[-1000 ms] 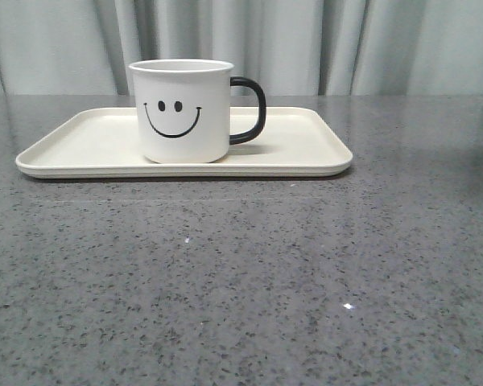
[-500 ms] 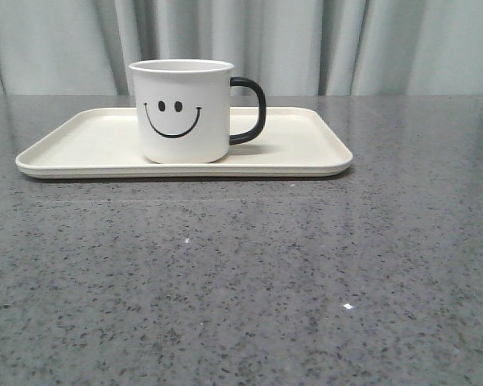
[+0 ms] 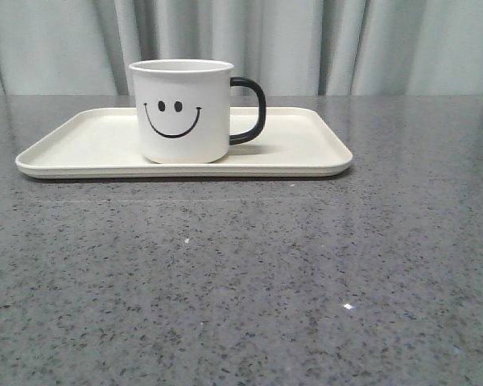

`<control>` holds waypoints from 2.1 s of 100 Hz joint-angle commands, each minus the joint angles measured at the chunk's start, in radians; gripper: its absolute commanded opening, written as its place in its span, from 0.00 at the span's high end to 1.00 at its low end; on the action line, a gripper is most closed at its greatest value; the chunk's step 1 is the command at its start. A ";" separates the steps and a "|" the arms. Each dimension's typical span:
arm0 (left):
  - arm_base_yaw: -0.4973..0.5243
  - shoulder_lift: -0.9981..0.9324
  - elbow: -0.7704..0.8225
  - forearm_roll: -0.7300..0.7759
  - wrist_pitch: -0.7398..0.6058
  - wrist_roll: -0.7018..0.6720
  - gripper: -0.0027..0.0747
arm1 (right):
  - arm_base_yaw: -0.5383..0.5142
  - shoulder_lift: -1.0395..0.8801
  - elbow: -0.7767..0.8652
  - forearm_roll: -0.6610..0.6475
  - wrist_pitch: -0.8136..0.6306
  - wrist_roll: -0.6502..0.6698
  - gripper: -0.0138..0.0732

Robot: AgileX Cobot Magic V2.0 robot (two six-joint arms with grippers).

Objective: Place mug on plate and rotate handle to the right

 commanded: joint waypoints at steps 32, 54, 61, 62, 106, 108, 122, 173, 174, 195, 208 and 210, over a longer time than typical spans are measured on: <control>-0.005 0.001 -0.024 0.015 -0.068 -0.006 0.99 | -0.007 -0.001 -0.024 0.011 -0.083 0.001 0.92; -0.005 0.001 -0.024 0.015 -0.068 -0.006 0.99 | -0.007 -0.001 -0.024 0.011 -0.073 0.001 0.92; -0.005 0.001 -0.024 0.015 -0.068 -0.006 0.99 | -0.007 -0.001 -0.024 0.011 -0.073 0.001 0.92; -0.005 0.001 -0.024 0.015 -0.068 -0.006 0.99 | -0.007 -0.001 -0.024 0.011 -0.073 0.001 0.92; -0.005 0.001 -0.024 0.015 -0.068 -0.006 0.99 | -0.007 -0.001 -0.024 0.011 -0.073 0.001 0.92; -0.005 0.001 -0.024 0.015 -0.068 -0.006 0.99 | -0.007 -0.001 -0.024 0.011 -0.073 0.001 0.92; -0.005 0.001 -0.024 0.015 -0.068 -0.006 0.99 | -0.007 -0.001 -0.024 0.011 -0.073 0.001 0.92; 0.091 -0.142 0.222 -0.042 -0.528 0.145 0.99 | -0.007 -0.001 -0.024 0.011 -0.073 0.001 0.92; 0.096 -0.146 0.229 -0.046 -0.550 0.156 0.99 | -0.007 -0.001 -0.024 0.011 -0.073 0.001 0.92; 0.253 -0.294 0.421 -0.141 -0.767 0.215 0.99 | -0.007 -0.001 -0.024 0.011 -0.073 0.001 0.92; 0.325 -0.392 0.502 -0.156 -0.773 0.215 0.99 | -0.007 -0.001 -0.024 0.011 -0.073 0.001 0.92; 0.333 -0.408 0.517 -0.156 -0.773 0.215 0.99 | -0.007 -0.001 -0.024 0.011 -0.073 0.001 0.92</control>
